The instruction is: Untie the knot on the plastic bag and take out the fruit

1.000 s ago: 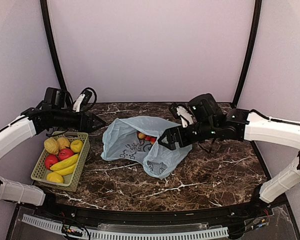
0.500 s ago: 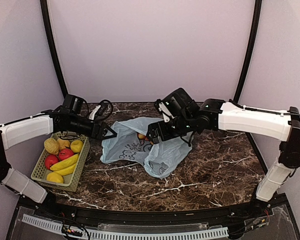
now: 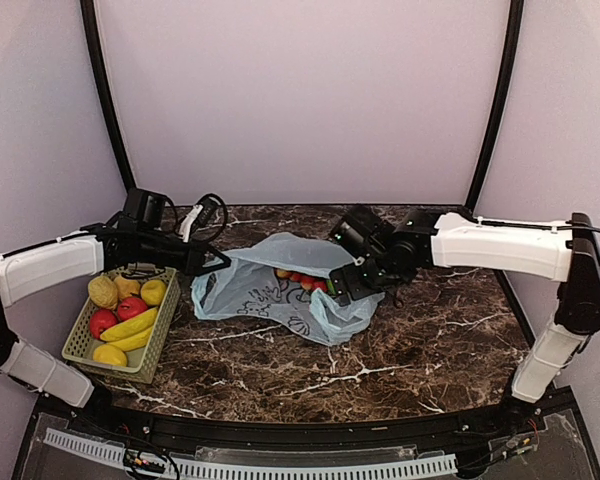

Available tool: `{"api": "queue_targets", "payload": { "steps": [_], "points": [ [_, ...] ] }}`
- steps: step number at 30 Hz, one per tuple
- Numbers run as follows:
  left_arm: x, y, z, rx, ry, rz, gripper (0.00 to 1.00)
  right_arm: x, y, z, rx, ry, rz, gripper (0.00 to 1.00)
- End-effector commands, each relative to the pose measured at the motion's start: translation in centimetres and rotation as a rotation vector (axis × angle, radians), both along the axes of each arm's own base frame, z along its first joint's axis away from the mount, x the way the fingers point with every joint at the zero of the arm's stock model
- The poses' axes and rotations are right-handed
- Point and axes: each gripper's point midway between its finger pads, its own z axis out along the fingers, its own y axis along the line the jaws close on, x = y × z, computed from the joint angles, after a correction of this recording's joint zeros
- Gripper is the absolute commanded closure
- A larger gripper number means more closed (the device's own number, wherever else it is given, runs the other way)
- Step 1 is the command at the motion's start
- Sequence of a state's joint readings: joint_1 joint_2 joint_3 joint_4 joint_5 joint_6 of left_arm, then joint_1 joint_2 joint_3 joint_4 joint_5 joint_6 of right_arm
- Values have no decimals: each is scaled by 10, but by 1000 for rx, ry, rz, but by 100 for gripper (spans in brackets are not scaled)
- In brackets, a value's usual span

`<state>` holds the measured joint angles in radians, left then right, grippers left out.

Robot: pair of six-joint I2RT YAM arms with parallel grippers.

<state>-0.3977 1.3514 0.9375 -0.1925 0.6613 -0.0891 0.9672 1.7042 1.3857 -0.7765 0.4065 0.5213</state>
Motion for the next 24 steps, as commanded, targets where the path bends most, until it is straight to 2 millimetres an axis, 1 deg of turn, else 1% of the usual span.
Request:
{"api": "queue_targets", "payload": {
  "steps": [1,2,3,4,6,8,10,12,13,15,16,17,19,21,22,24],
  "points": [
    [-4,3,13,-13,-73,9,99,-6,-60,12,-27,-7,-136,1],
    [-6,1,13,-18,-72,1,99,-7,-64,15,-11,-8,-143,1],
    [-7,-1,13,-22,-69,-5,99,-8,-64,19,8,-12,-132,1],
    [-10,-4,13,-25,-67,-19,99,-10,-60,24,37,-12,-108,1],
    [-15,-10,12,-26,-64,-39,99,-13,-45,41,110,-22,-38,1],
    [-19,-15,12,-33,-60,-58,99,-19,-23,68,207,-58,60,2],
    [-21,-17,15,-40,-66,-65,99,-32,3,101,309,-106,184,2],
    [-23,-18,16,-46,-69,-68,99,-51,30,133,423,-152,338,5],
    [-24,-18,16,-47,-68,-70,99,-62,48,149,499,-182,435,6],
    [-25,-19,17,-49,-72,-71,99,-84,72,168,618,-204,568,8],
    [-25,-19,17,-49,-72,-71,99,-97,85,173,683,-186,641,11],
    [-25,-19,16,-47,-71,-70,99,-107,96,176,727,-173,695,14],
    [-25,-19,15,-46,-69,-69,99,-114,116,173,757,-145,742,19],
    [-25,-19,15,-46,-69,-70,99,-116,137,156,717,-99,755,26],
    [-25,-19,15,-46,-69,-71,99,-112,146,146,679,-83,745,29],
    [-26,-20,16,-47,-70,-72,99,-98,158,124,604,-59,690,34]
  ]
}}
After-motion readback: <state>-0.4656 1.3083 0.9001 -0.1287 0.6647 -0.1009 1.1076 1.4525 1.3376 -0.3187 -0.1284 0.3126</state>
